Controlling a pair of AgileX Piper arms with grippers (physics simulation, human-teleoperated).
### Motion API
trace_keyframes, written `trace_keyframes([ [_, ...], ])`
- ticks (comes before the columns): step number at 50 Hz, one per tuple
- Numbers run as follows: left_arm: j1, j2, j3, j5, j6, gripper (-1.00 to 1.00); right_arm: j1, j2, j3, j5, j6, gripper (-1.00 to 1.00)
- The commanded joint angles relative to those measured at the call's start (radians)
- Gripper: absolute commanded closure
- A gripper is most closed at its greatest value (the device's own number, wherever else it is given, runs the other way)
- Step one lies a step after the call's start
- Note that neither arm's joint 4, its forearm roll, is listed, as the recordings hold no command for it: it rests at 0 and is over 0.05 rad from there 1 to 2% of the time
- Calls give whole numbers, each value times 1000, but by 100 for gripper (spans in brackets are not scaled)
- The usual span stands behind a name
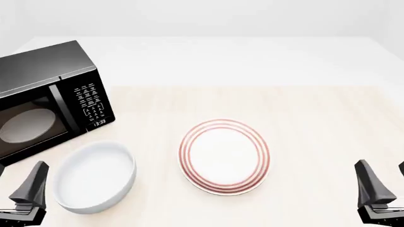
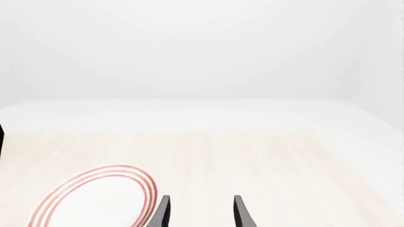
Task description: Put the white bowl to the right of the plate.
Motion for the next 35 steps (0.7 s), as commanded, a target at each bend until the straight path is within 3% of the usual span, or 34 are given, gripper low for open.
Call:
trace_keyframes([
  [1, 0, 5, -3, -1, 0, -100, -4, -20, -3, 27, -3, -100],
  [12, 0, 5, -3, -1, 0, -100, 17, 3, -3, 14, -5, -100],
  [15, 0, 5, -3, -1, 0, -100, 71, 48, -20, -6, -7, -100],
  [19, 0, 5, -3, -1, 0, -100, 89, 223, -40, -105, -2, -100],
  [20, 0, 5, -3, -1, 0, -100, 91, 314, -52, -155, -49, -100],
  [31, 0, 5, -3, -1, 0, -100, 189, 515, -215, -178, -77, -100],
  [34, 0, 5, -3, -1, 0, -100, 240, 622, -280, -164, -32, -100],
  [35, 0, 5, -3, -1, 0, -100, 248, 628, -308, -158, -81, -100],
])
